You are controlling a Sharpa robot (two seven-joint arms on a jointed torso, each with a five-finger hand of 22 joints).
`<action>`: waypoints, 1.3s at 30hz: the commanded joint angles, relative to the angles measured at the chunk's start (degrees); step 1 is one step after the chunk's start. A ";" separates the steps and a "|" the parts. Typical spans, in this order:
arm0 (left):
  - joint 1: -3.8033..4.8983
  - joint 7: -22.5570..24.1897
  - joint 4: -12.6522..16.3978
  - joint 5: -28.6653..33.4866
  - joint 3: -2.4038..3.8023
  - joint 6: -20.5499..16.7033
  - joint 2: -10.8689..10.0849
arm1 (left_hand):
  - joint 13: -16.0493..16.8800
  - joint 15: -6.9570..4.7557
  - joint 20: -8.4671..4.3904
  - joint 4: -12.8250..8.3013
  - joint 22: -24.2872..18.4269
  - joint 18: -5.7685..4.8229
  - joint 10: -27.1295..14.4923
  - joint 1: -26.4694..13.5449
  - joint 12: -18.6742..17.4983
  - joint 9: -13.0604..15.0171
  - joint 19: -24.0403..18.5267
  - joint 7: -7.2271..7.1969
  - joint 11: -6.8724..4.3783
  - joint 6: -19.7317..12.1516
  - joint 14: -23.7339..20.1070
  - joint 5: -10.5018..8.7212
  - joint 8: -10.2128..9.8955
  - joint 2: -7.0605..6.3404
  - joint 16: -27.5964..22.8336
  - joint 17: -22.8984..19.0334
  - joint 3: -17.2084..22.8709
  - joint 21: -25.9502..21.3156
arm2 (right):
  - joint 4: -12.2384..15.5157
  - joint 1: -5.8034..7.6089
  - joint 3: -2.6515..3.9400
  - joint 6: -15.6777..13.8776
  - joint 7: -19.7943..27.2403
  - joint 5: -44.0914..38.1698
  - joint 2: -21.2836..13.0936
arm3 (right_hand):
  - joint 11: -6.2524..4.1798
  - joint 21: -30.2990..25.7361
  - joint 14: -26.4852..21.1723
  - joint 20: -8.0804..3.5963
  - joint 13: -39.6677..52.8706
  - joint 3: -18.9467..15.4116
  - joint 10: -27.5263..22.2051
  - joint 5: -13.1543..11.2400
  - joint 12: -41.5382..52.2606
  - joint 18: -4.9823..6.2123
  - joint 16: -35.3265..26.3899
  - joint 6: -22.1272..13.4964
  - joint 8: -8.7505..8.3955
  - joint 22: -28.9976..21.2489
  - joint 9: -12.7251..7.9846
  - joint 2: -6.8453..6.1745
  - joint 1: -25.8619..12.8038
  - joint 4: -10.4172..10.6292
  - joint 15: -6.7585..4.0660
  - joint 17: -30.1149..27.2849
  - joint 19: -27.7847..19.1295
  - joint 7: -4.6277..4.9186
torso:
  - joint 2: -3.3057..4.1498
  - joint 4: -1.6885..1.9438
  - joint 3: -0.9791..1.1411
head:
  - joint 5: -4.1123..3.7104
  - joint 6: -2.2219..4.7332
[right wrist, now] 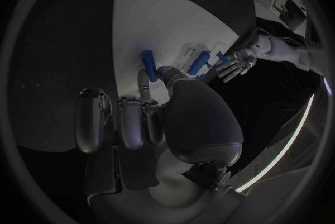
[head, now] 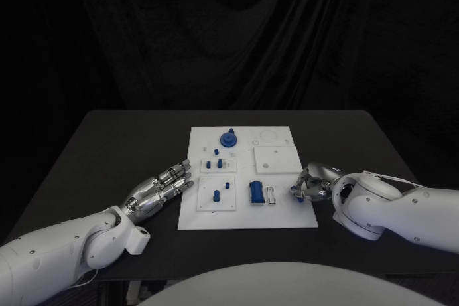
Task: Assemble the parts on the task board
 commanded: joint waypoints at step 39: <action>-0.23 1.98 -0.16 0.31 -0.02 0.62 0.56 | 0.06 0.00 0.21 -0.16 -0.07 0.63 0.08 -0.41 0.30 0.05 0.04 0.33 0.40 0.09 0.18 0.31 0.31 -0.08 -0.22 -0.07 0.75 0.05 | -2.80 1.61 0.03 0.27 5.80 24.27 5.41 | 0.41 -0.92 3.48 0.37 15.06 0.40 5.87 -8.45 0.15 0.38 -0.36 -3.16 0.87 11.58 0.94 0.36 -8.01 0.49 0.21 2.08 2.02 0.21 | 0.00 0.05 -0.13 | 0.14 0.00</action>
